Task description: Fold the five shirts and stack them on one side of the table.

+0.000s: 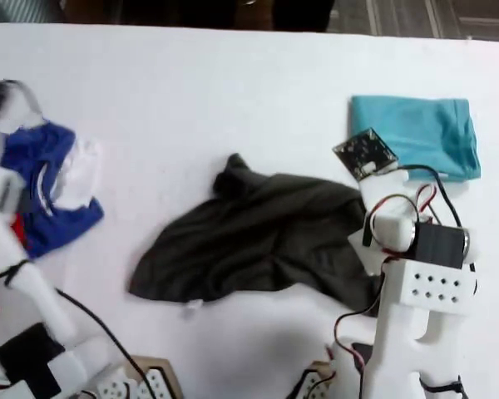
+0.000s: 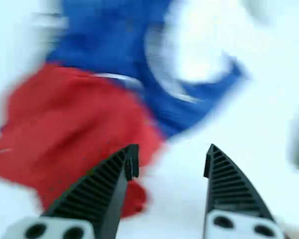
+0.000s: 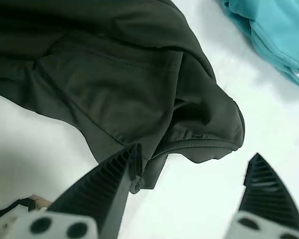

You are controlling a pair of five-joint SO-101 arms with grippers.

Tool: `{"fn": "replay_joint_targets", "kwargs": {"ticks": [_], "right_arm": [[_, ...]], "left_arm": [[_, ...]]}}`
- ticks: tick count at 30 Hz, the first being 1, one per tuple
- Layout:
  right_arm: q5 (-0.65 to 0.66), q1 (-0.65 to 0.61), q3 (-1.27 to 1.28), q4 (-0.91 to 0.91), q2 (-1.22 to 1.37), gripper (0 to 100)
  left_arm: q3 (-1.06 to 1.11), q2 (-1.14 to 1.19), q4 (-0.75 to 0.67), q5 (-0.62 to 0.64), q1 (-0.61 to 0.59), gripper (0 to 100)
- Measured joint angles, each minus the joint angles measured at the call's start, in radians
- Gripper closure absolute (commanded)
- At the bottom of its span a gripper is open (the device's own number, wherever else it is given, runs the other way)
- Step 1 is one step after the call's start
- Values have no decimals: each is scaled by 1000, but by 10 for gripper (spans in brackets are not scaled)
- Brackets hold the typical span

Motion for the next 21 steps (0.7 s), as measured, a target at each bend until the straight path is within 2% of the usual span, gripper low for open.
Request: {"fn": "replay_joint_targets", "kwargs": {"ticks": [3, 11, 18, 21], "right_arm": [[0, 0, 0, 2, 0, 679], [0, 0, 0, 2, 0, 679], [0, 0, 0, 2, 0, 679], [0, 0, 0, 2, 0, 679]], "left_arm": [[81, 0, 101, 15, 115, 774], [334, 0, 123, 66, 287, 774], [511, 0, 17, 57, 405, 774], [568, 0, -57, 57, 420, 774]]}}
